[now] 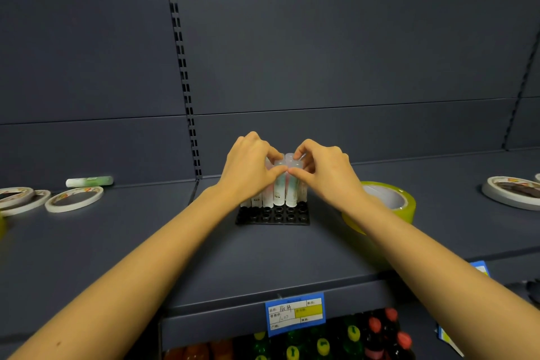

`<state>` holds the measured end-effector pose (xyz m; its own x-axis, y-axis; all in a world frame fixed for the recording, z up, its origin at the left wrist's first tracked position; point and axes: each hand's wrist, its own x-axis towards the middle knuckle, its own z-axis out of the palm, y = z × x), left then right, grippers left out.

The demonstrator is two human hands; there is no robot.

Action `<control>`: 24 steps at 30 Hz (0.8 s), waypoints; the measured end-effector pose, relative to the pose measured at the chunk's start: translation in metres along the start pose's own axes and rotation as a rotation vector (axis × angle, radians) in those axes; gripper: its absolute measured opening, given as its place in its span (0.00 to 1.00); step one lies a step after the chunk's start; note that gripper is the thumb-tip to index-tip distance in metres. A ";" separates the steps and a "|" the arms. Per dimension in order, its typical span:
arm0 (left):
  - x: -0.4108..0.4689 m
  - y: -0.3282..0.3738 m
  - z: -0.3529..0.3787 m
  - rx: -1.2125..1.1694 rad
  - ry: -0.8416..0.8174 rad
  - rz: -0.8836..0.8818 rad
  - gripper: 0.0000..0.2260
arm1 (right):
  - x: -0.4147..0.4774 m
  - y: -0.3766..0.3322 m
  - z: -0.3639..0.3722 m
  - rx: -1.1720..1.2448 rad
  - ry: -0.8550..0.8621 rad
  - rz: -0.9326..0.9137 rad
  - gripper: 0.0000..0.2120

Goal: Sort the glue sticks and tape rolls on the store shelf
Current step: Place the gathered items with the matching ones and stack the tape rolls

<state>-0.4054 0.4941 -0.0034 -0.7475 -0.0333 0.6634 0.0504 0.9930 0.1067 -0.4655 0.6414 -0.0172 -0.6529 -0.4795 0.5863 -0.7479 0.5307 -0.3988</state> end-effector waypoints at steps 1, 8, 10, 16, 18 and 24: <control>0.000 0.000 0.000 0.005 -0.001 -0.003 0.15 | 0.000 0.000 0.000 0.002 0.001 -0.002 0.12; 0.002 -0.002 0.003 -0.082 0.016 -0.048 0.14 | 0.000 0.002 0.000 0.006 0.021 -0.020 0.12; 0.001 -0.001 0.004 -0.042 0.010 -0.037 0.15 | 0.000 0.002 0.000 0.008 0.021 -0.025 0.12; -0.006 -0.004 0.007 0.312 -0.007 0.186 0.16 | 0.001 0.000 0.003 -0.015 0.028 -0.021 0.10; -0.009 -0.008 0.008 0.342 -0.013 0.222 0.16 | 0.003 -0.001 0.004 -0.074 0.023 -0.027 0.08; -0.009 -0.015 -0.001 0.267 -0.123 0.208 0.18 | 0.012 -0.014 -0.007 -0.254 -0.026 -0.015 0.17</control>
<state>-0.3985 0.4795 -0.0099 -0.8145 0.1702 0.5547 0.0471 0.9722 -0.2293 -0.4623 0.6333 0.0002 -0.6472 -0.5050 0.5711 -0.7057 0.6801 -0.1984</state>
